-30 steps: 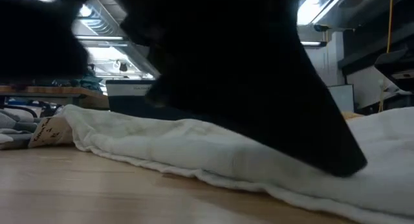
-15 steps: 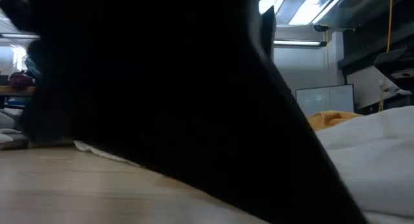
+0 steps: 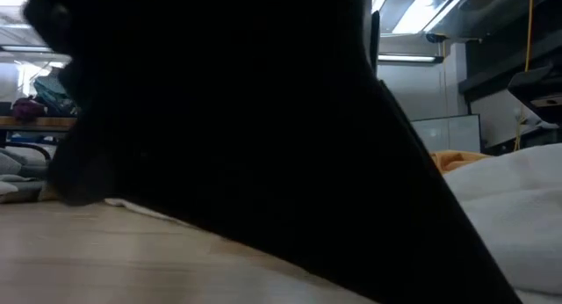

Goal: Fold towel
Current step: Fold the white patterned towel

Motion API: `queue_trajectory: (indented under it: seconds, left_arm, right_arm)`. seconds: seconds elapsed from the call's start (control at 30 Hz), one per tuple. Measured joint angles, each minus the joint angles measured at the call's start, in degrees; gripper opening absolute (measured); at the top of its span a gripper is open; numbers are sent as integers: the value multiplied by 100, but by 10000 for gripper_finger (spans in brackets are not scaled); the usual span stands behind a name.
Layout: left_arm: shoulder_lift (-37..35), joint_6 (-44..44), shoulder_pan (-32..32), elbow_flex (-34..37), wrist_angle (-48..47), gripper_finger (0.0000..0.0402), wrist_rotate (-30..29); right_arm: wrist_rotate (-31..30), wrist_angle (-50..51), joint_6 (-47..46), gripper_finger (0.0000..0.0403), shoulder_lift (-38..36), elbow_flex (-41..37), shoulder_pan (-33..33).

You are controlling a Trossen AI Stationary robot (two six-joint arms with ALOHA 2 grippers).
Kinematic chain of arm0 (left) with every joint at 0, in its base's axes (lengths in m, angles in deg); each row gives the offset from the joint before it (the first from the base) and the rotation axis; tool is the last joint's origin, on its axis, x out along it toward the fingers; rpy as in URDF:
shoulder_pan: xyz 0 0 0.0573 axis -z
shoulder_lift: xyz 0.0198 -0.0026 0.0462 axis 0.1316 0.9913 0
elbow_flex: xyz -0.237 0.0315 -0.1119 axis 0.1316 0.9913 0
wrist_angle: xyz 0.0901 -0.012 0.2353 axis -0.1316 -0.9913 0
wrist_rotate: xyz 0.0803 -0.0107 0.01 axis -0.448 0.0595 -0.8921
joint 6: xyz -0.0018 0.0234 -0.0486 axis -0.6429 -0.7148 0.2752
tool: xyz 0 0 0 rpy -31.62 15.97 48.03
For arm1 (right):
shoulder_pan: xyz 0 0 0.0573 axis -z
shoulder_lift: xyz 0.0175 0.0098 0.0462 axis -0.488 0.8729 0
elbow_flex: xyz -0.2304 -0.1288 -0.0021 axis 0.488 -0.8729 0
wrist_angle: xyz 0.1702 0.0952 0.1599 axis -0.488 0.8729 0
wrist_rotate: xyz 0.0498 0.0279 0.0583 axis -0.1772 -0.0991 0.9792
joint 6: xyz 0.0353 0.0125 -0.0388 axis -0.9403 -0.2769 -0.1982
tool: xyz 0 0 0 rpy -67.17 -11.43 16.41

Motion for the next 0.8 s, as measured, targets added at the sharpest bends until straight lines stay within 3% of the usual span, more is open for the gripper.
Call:
queue_trajectory:
  seconds: [0.53, 0.67, 0.8]
  left_arm:
    - [7, 54, -393, 11, 142, 136, 179]
    - [9, 297, -395, 11, 140, 102, 150]
    - [9, 761, -343, 15, 129, 39, 135]
  right_arm:
    - [2, 0, 0, 37, 0, 0, 0]
    - [4, -2, -9, 37, 0, 0, 0]
    - [13, 0, -412, 37, 0, 0, 0]
